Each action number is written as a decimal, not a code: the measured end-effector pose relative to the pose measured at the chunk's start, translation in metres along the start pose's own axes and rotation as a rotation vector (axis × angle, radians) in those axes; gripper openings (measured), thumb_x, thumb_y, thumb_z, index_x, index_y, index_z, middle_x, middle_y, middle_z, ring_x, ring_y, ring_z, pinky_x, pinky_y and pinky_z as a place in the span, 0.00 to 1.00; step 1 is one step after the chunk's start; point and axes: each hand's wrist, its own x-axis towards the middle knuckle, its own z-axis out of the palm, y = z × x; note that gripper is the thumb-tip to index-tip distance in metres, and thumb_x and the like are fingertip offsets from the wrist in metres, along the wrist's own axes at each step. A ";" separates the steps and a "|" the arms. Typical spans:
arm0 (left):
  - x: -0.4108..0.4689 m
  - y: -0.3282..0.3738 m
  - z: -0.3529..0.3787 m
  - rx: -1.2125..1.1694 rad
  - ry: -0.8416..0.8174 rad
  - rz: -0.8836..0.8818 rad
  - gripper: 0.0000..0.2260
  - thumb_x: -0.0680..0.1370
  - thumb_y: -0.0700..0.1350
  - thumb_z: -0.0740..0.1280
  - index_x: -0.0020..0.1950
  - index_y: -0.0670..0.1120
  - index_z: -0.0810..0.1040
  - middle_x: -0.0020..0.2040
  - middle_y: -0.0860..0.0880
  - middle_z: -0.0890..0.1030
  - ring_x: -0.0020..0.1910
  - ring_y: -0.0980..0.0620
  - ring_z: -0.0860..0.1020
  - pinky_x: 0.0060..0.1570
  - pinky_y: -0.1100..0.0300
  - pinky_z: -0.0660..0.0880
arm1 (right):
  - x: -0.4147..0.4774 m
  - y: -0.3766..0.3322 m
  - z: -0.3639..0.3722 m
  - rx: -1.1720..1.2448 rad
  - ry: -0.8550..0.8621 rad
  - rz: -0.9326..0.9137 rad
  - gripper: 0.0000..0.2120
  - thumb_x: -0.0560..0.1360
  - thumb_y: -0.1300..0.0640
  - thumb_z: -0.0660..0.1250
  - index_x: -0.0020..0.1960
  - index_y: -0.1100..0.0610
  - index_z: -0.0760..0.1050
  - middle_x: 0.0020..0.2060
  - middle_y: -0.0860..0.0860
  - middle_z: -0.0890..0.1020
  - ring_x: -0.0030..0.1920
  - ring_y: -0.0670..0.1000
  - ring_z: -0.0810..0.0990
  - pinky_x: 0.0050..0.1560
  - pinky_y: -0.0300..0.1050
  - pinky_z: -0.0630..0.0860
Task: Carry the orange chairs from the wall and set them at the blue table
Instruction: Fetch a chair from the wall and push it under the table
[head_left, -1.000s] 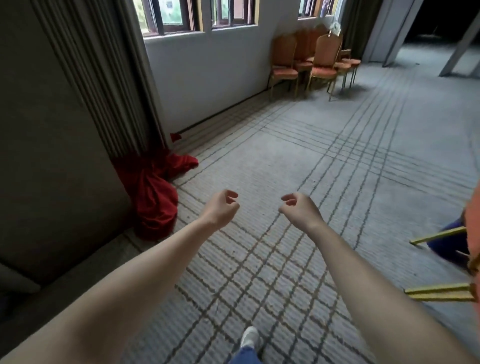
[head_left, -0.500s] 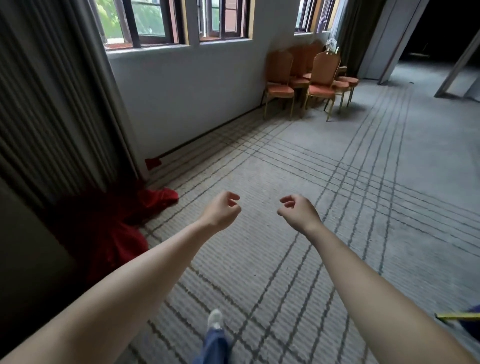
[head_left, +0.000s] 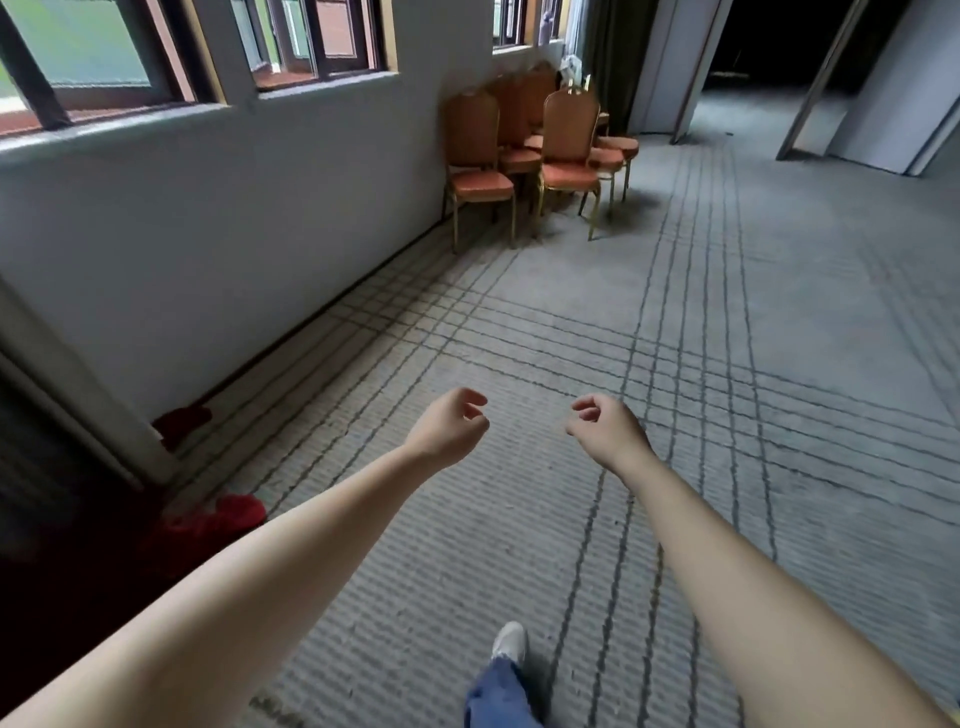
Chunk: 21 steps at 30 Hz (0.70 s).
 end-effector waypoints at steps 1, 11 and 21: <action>0.035 0.004 -0.002 0.011 0.001 0.011 0.16 0.74 0.43 0.64 0.62 0.48 0.76 0.50 0.54 0.80 0.54 0.52 0.78 0.58 0.55 0.74 | 0.034 -0.007 0.001 0.003 0.000 -0.009 0.13 0.74 0.55 0.68 0.57 0.54 0.75 0.51 0.52 0.78 0.49 0.53 0.78 0.50 0.44 0.73; 0.371 0.060 -0.024 0.002 0.092 0.009 0.15 0.73 0.42 0.64 0.59 0.46 0.78 0.56 0.49 0.81 0.55 0.51 0.78 0.57 0.58 0.74 | 0.368 -0.097 -0.045 -0.012 0.029 -0.113 0.11 0.72 0.58 0.68 0.54 0.55 0.77 0.44 0.51 0.78 0.44 0.52 0.77 0.49 0.44 0.74; 0.694 0.102 -0.016 -0.012 0.104 0.011 0.16 0.74 0.41 0.63 0.61 0.45 0.77 0.53 0.49 0.81 0.54 0.51 0.79 0.55 0.60 0.74 | 0.685 -0.130 -0.065 -0.061 -0.031 -0.119 0.12 0.72 0.57 0.69 0.55 0.53 0.76 0.47 0.50 0.77 0.48 0.52 0.77 0.51 0.44 0.73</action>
